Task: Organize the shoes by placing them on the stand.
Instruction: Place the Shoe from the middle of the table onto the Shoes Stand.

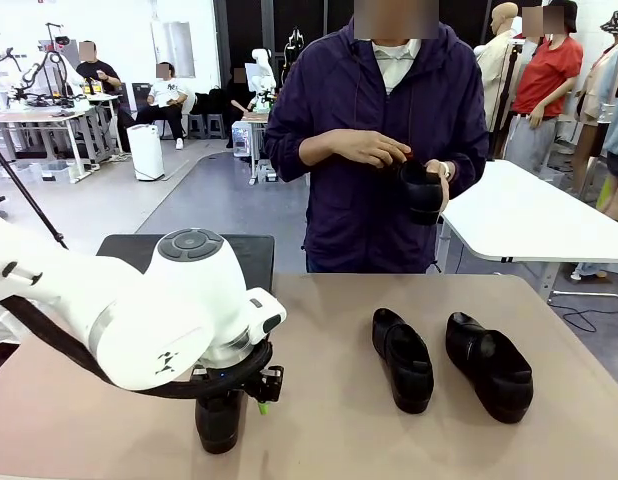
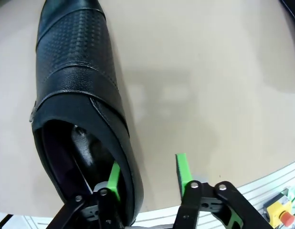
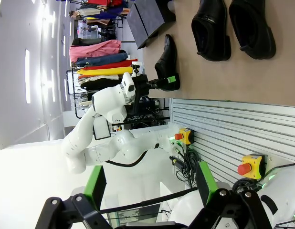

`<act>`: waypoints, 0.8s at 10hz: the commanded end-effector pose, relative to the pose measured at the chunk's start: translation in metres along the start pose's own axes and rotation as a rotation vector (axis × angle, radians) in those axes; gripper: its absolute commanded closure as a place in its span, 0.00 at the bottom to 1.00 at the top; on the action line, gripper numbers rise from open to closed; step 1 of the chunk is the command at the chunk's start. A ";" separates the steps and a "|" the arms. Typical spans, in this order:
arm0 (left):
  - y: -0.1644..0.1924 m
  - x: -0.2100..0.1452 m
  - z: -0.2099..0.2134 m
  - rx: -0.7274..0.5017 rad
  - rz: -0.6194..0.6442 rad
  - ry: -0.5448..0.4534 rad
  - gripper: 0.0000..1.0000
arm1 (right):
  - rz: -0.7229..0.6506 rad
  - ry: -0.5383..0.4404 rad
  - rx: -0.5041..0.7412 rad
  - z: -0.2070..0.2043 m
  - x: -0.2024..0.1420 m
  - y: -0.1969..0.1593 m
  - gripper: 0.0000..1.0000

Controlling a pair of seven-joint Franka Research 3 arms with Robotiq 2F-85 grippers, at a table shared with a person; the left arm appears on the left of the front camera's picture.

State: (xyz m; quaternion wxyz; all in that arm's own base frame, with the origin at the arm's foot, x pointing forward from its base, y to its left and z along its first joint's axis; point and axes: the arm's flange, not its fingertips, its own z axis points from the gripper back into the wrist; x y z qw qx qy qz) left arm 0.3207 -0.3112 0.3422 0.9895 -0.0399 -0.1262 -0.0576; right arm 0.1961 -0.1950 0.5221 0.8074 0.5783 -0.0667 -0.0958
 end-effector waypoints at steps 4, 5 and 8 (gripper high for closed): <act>-0.007 0.007 -0.004 0.036 0.023 0.005 1.00 | 0.025 0.004 0.005 0.003 -0.001 0.001 0.00; -0.006 0.006 -0.003 0.043 0.025 0.001 1.00 | 0.025 0.004 0.005 0.003 -0.001 0.001 0.00; 0.000 0.003 0.007 0.054 0.019 -0.011 1.00 | 0.025 0.004 0.005 0.003 -0.001 0.001 0.00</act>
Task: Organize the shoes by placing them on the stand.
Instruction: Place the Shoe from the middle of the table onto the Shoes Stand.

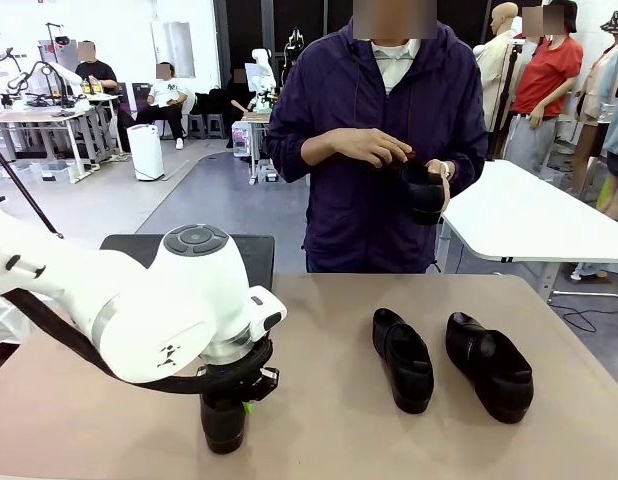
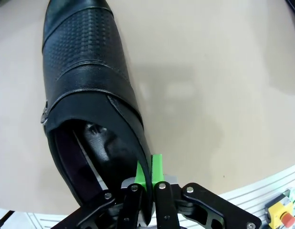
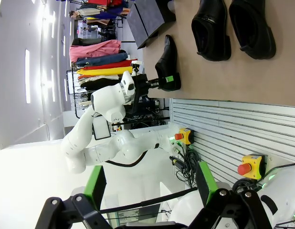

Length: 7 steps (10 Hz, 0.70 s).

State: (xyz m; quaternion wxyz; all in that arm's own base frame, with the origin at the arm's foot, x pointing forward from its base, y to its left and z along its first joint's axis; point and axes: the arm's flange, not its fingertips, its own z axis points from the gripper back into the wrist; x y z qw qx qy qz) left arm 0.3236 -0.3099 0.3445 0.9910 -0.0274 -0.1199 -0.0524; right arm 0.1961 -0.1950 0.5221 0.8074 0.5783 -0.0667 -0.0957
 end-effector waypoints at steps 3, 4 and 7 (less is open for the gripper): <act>0.017 -0.026 0.049 0.072 -0.040 -0.118 1.00 | 0.025 0.004 0.005 0.003 -0.001 0.001 0.00; 0.027 -0.041 0.073 0.094 -0.061 -0.168 1.00 | 0.025 0.004 0.005 0.003 -0.001 0.001 0.00; 0.061 -0.103 0.149 0.072 -0.213 -0.258 1.00 | 0.025 0.004 0.005 0.003 -0.001 0.001 0.00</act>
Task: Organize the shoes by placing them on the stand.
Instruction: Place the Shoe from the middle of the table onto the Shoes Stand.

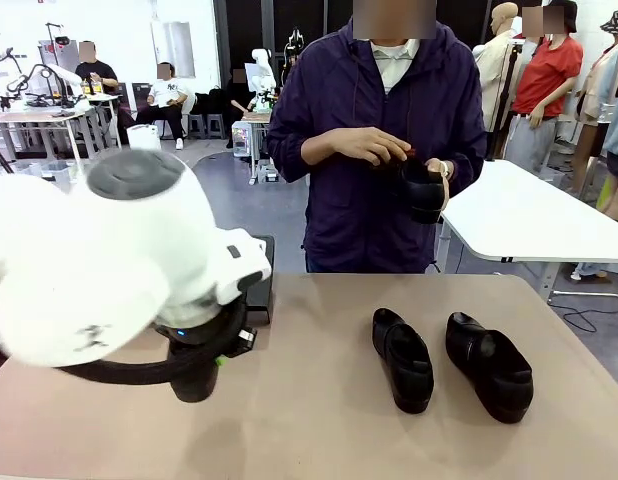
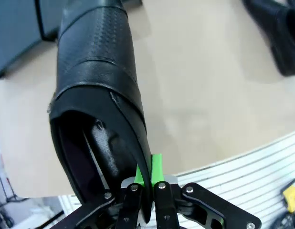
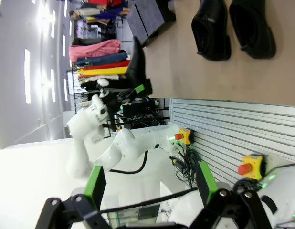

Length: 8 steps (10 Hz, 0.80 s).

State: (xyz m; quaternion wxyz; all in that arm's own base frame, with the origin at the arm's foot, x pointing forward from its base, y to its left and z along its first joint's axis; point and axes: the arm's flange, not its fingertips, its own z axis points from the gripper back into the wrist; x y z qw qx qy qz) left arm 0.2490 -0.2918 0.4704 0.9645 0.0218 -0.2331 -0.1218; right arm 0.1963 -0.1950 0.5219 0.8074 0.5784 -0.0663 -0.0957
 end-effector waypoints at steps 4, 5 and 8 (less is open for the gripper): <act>0.081 -0.102 0.047 -0.186 0.034 0.030 1.00 | 0.025 0.004 0.005 0.003 -0.001 0.001 0.00; 0.022 -0.035 0.091 0.001 -0.032 -0.066 1.00 | 0.025 0.004 0.005 0.003 -0.001 0.001 0.00; 0.022 -0.035 0.091 0.001 -0.032 -0.066 1.00 | 0.025 0.004 0.005 0.003 -0.001 0.001 0.00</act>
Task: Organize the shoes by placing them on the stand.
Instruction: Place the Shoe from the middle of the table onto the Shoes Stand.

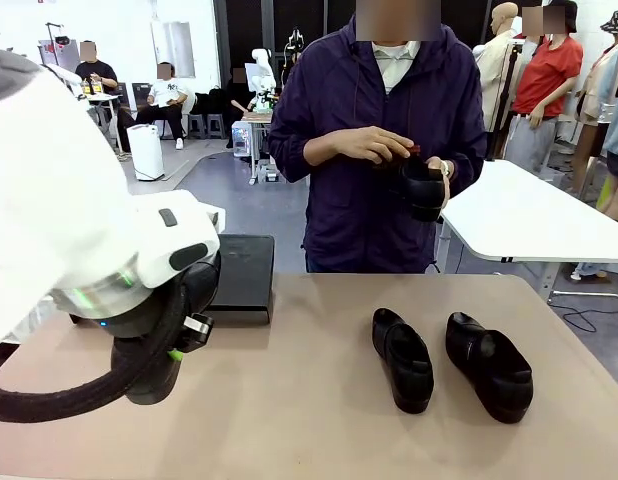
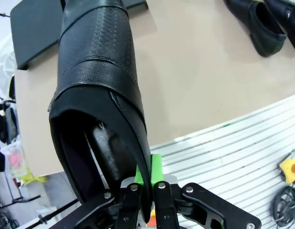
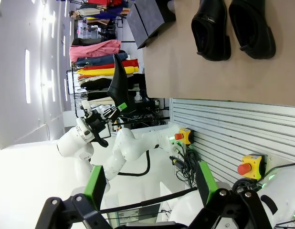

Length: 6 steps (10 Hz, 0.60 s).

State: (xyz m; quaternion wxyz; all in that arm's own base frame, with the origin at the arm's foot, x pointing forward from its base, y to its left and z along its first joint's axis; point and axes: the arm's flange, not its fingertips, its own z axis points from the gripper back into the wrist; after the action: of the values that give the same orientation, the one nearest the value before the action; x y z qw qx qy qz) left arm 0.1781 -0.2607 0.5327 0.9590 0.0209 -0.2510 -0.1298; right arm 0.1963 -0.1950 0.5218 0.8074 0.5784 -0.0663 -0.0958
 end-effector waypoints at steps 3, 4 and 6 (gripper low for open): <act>0.022 0.007 -0.003 0.014 0.081 -0.049 1.00 | 0.026 0.004 0.005 0.003 -0.001 0.001 0.00; 0.061 0.011 -0.010 -0.014 0.130 -0.150 1.00 | 0.026 0.004 0.005 0.003 -0.001 0.001 0.00; 0.140 0.003 -0.050 0.053 0.192 -0.211 1.00 | 0.026 0.004 0.005 0.003 -0.001 0.001 0.00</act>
State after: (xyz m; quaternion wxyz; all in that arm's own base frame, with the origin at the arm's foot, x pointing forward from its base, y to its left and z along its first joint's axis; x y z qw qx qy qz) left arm 0.2376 -0.1948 0.5758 0.9439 0.0051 -0.3273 -0.0435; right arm 0.1963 -0.1951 0.5218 0.8074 0.5784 -0.0664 -0.0958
